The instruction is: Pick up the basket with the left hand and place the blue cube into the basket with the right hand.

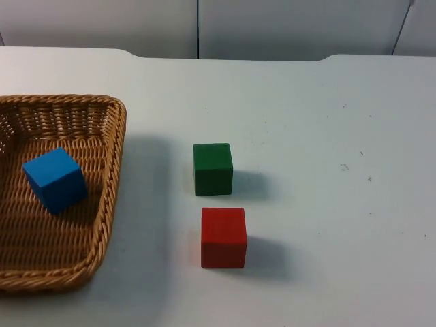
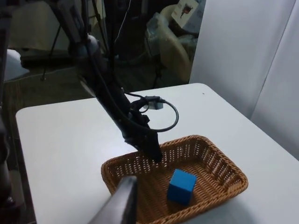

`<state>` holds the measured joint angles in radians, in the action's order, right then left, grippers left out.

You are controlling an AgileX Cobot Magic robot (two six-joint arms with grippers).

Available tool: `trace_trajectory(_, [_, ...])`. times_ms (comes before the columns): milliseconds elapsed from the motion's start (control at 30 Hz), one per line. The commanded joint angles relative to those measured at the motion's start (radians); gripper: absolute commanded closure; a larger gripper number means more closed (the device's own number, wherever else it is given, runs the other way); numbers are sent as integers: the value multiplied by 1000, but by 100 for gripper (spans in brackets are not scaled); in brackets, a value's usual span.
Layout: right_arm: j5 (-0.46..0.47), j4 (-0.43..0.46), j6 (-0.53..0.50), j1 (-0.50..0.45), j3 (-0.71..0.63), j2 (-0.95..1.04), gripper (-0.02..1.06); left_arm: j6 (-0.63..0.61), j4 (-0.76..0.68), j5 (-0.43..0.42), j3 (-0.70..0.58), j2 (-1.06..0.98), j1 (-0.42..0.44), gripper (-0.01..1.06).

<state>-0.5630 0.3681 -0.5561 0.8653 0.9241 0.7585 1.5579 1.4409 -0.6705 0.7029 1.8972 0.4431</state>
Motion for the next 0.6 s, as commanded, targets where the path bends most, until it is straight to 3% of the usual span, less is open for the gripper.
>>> trace_trajectory(0, [-17, 9, 6, 4, -5, -6, 1, 17, -4, -3, 8, 0, -7, 35])
trace_trajectory(100, [-26, 20, 6, 4, -5, -6, 1, 17, -4, -3, 8, -2, -7, 24])
trace_trajectory(367, [-42, 20, 2, 4, -5, -6, 1, 31, -4, -5, 10, -51, -7, 24])
trace_trajectory(567, [-58, 18, -3, 4, -5, -6, 1, 58, -8, 47, 12, -166, -7, 24])
